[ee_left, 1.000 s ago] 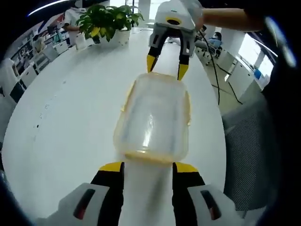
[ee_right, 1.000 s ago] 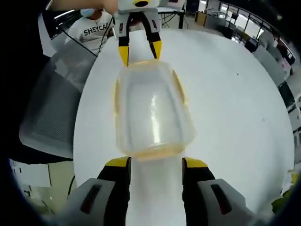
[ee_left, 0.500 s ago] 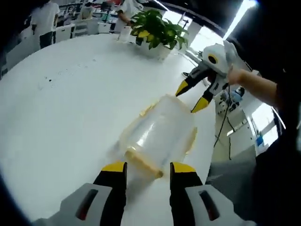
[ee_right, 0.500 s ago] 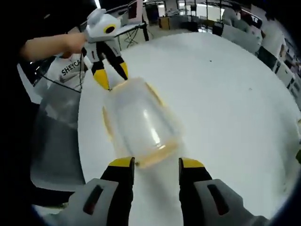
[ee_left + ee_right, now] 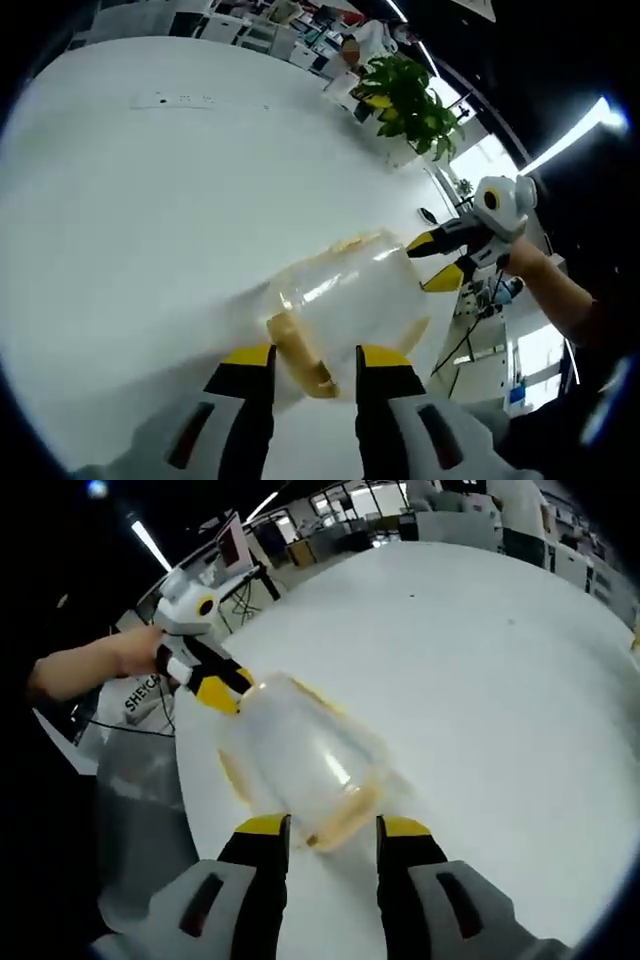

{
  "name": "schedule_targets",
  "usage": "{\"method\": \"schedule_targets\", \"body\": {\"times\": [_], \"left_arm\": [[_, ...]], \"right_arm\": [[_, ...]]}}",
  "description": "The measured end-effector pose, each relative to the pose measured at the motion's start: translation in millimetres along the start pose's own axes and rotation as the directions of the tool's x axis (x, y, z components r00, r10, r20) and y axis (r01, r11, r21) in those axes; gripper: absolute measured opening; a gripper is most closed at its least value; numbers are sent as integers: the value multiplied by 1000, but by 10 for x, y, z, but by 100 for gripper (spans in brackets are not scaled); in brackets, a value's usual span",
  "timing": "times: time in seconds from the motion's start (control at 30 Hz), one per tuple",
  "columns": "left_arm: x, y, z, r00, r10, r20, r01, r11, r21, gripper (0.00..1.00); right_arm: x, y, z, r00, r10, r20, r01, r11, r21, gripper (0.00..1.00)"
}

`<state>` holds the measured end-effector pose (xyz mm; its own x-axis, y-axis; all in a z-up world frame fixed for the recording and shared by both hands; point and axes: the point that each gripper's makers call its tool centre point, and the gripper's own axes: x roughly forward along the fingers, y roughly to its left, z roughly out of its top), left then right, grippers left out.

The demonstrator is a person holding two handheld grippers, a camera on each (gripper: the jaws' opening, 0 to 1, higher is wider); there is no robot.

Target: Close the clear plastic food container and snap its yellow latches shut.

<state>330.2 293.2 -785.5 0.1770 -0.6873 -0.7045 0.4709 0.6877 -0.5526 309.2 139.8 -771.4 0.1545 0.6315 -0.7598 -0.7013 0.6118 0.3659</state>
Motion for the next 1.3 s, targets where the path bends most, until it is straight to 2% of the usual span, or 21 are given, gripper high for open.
{"method": "schedule_targets", "body": {"times": [0.13,0.2,0.33,0.4,0.57,0.6,0.63,0.67,0.7,0.73,0.77,1.03,1.17,1.3], "left_arm": [[-6,41,26,999,33,15,-33,999,-22,22],[-5,19,13,999,37,24,-37,999,0,22],[-4,4,16,998,47,32,-48,998,34,21],[-3,-4,12,998,55,36,-56,998,25,20],[5,-28,4,996,87,35,-89,994,55,21],[16,-29,1,996,86,35,-88,995,54,21],[59,-115,36,998,37,48,-40,997,65,21],[43,-61,-26,996,88,28,-89,996,10,21],[60,-80,-13,998,57,23,-58,997,47,21],[48,-53,-11,998,56,10,-57,997,57,21],[42,-51,-10,998,58,2,-58,997,52,21],[-16,-28,-86,998,66,-15,-65,997,32,22],[-28,-27,-91,997,73,22,-73,997,8,23],[-27,-27,-88,996,69,63,-69,998,9,24]], "right_arm": [[37,28,-28,1000,12,-26,-11,998,57,26],[47,45,-36,999,17,-36,-15,997,80,25],[48,48,-36,999,33,-19,-32,999,25,24],[41,38,-39,999,34,-4,-34,999,2,23],[50,11,-34,999,38,11,-38,999,5,23],[53,6,-35,999,41,11,-41,999,4,23],[58,-3,-32,999,46,13,-46,999,8,22],[61,4,-56,998,61,-1,-61,998,15,22],[113,-48,73,996,72,59,-70,997,-25,20],[88,-37,-9,996,81,21,-82,996,47,20],[101,-44,-14,996,89,19,-90,995,34,19],[92,92,-141,998,67,15,-68,994,83,21],[83,120,-143,999,42,33,-45,994,102,22],[72,144,-145,1000,6,13,-7,997,72,22]]}}
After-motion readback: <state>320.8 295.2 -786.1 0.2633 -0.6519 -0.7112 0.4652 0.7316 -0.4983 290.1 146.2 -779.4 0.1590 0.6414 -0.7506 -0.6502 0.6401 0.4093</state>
